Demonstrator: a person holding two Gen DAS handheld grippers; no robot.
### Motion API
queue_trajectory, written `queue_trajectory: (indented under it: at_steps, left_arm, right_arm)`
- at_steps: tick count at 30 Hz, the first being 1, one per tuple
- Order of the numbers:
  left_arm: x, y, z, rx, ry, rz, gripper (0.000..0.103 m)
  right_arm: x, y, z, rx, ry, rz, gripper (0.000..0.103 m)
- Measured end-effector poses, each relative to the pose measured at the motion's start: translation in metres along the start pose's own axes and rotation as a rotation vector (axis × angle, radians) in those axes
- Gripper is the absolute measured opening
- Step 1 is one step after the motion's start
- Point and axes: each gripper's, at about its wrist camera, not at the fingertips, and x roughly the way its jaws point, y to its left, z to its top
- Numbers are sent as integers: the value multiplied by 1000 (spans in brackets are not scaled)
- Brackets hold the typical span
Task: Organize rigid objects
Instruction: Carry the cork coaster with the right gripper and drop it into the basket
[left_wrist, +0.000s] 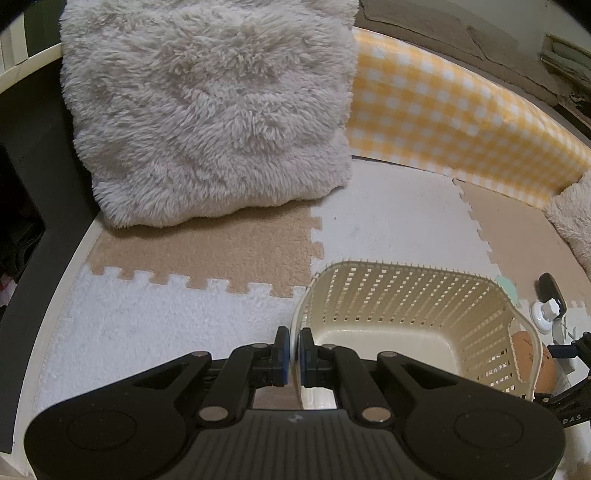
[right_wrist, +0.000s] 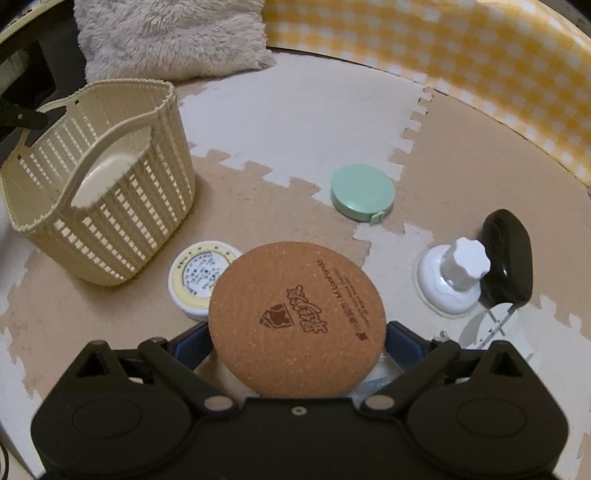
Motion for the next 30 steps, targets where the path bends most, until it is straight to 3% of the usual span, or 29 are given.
queue_trajectory:
  at_steps: [10, 21, 25, 30]
  left_arm:
    - [1, 0, 0, 0, 2, 1, 6]
    - [2, 0, 1, -1, 3, -1, 6]
    - [2, 0, 1, -2, 2, -2, 6]
    - [1, 2, 1, -11, -3, -10, 6]
  right_arm:
    - [0, -16, 5, 112, -11, 55, 101]
    - [2, -9, 7, 80, -2, 40, 100]
    - [-12, -9, 11, 91, -51, 38, 100]
    - [-50, -3, 27, 129, -187, 71, 100]
